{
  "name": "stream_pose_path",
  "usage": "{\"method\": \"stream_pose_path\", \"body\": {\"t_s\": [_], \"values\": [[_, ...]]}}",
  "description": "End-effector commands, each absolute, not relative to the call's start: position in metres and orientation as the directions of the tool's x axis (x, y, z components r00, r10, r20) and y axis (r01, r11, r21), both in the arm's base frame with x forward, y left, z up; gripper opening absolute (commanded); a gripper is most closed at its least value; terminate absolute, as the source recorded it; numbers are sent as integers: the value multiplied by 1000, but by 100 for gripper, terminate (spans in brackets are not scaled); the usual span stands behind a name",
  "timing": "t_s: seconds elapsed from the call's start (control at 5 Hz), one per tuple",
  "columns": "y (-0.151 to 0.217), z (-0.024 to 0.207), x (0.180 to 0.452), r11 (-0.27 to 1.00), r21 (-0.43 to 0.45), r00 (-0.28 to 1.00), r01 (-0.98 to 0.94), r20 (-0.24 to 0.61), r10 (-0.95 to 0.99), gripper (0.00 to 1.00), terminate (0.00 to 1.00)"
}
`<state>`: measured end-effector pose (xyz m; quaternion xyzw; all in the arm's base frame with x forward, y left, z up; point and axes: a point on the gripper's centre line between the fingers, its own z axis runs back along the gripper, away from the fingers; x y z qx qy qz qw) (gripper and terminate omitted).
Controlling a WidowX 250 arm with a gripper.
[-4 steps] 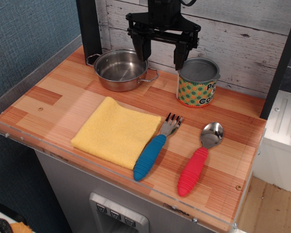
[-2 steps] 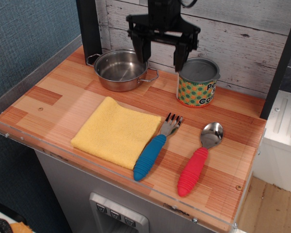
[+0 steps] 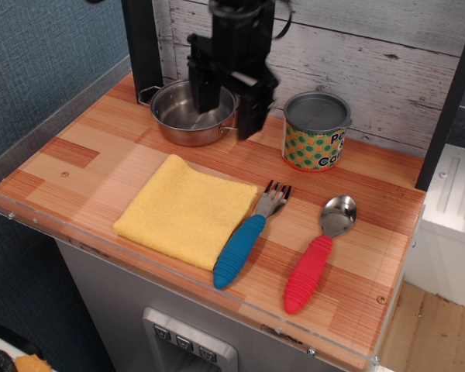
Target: Put the pan on top of the yellow cloth.
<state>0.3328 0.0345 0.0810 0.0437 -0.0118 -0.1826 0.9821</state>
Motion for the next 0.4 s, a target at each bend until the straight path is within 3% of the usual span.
{"method": "stream_pose_path", "body": {"t_s": [0.0, 0.2], "values": [[88, 77, 341, 778, 142, 785, 611, 17, -620, 100, 0], [101, 68, 350, 735, 170, 744, 656, 14, -668, 100, 0]]}}
